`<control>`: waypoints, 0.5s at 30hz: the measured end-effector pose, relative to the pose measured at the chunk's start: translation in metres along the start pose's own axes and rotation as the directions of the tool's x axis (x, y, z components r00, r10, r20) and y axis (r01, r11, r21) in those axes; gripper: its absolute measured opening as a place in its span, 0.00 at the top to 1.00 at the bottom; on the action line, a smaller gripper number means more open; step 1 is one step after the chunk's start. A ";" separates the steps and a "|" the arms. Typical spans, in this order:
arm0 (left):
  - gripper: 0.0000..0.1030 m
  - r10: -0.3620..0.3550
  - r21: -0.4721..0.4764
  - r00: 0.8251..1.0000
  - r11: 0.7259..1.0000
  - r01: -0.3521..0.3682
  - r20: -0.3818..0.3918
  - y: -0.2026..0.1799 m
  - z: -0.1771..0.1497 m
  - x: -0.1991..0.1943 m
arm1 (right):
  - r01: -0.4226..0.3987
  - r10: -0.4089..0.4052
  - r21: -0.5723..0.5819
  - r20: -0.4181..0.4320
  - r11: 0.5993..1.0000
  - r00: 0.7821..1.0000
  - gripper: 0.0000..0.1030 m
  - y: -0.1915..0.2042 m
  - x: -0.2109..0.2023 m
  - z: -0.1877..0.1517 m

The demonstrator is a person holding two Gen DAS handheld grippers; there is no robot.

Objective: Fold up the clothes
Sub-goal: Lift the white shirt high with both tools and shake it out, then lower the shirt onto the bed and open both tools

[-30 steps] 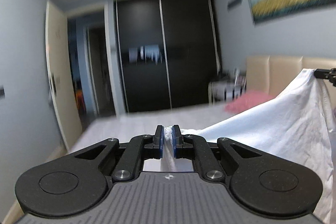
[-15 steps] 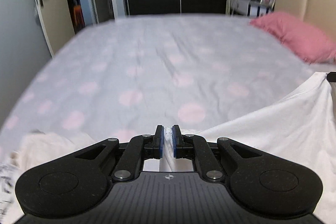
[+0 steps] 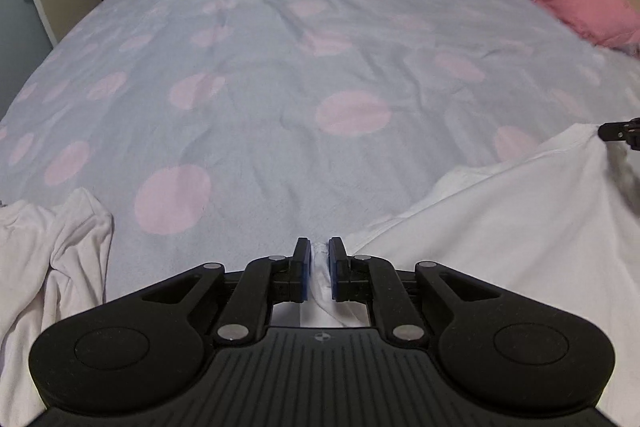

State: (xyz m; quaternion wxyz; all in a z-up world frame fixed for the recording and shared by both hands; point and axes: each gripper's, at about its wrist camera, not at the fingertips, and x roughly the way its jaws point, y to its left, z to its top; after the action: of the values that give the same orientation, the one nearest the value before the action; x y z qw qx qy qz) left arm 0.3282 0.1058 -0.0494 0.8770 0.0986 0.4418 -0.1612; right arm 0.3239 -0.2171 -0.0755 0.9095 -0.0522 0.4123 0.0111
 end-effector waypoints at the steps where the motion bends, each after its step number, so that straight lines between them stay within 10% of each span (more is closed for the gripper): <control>1: 0.94 -0.011 0.006 1.000 1.000 0.010 0.018 -0.001 0.000 -0.009 | -0.009 0.009 0.005 0.017 1.000 1.000 0.96 -0.001 -0.009 -0.002; 15: 0.94 -0.110 0.218 0.994 0.970 0.103 0.022 -0.055 -0.091 -0.114 | -0.129 0.129 0.011 0.031 0.992 0.991 0.99 -0.011 -0.173 -0.098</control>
State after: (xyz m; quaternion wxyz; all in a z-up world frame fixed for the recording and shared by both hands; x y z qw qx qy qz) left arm 0.1769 0.1060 -0.0122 0.8585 0.1670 0.4111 -0.2570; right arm 0.1375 -0.2347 -0.0088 0.9132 -0.0194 0.4012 0.0680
